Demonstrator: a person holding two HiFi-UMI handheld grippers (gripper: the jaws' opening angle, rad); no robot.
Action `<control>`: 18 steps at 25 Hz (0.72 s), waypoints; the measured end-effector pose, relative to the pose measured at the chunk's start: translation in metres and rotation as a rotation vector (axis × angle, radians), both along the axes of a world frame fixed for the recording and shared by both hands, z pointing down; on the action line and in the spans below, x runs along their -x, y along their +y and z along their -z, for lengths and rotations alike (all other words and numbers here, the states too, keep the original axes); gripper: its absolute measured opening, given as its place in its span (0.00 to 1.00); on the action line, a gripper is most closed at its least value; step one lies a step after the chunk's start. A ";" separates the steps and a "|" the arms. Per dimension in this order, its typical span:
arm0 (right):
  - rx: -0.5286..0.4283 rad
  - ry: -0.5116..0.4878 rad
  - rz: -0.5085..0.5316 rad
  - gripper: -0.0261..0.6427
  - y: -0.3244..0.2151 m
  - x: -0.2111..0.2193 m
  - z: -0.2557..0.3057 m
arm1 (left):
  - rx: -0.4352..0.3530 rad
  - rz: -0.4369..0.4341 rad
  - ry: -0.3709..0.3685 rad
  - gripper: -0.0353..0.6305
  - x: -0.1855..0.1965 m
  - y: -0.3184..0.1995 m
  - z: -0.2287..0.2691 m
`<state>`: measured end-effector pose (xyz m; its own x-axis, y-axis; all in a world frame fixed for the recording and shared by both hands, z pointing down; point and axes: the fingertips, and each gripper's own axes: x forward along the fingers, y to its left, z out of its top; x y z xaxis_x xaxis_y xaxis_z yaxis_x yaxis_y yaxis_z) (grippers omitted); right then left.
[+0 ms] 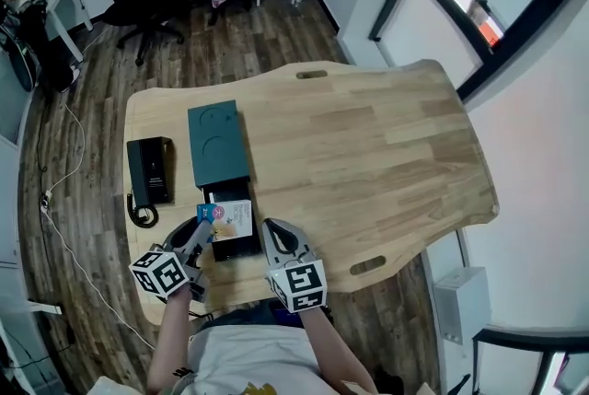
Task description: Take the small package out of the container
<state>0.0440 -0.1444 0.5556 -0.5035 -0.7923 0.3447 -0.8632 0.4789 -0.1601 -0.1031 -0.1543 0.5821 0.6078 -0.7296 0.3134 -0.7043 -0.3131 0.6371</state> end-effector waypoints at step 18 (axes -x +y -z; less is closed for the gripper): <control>-0.117 0.026 -0.014 0.05 0.002 -0.002 0.042 | -0.135 0.023 0.074 0.20 0.007 0.011 0.070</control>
<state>0.0458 -0.1420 0.5137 -0.4840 -0.8349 0.2621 -0.8732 0.4805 -0.0816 -0.1096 -0.1436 0.5120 0.6084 -0.7759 0.1670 -0.6652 -0.3838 0.6405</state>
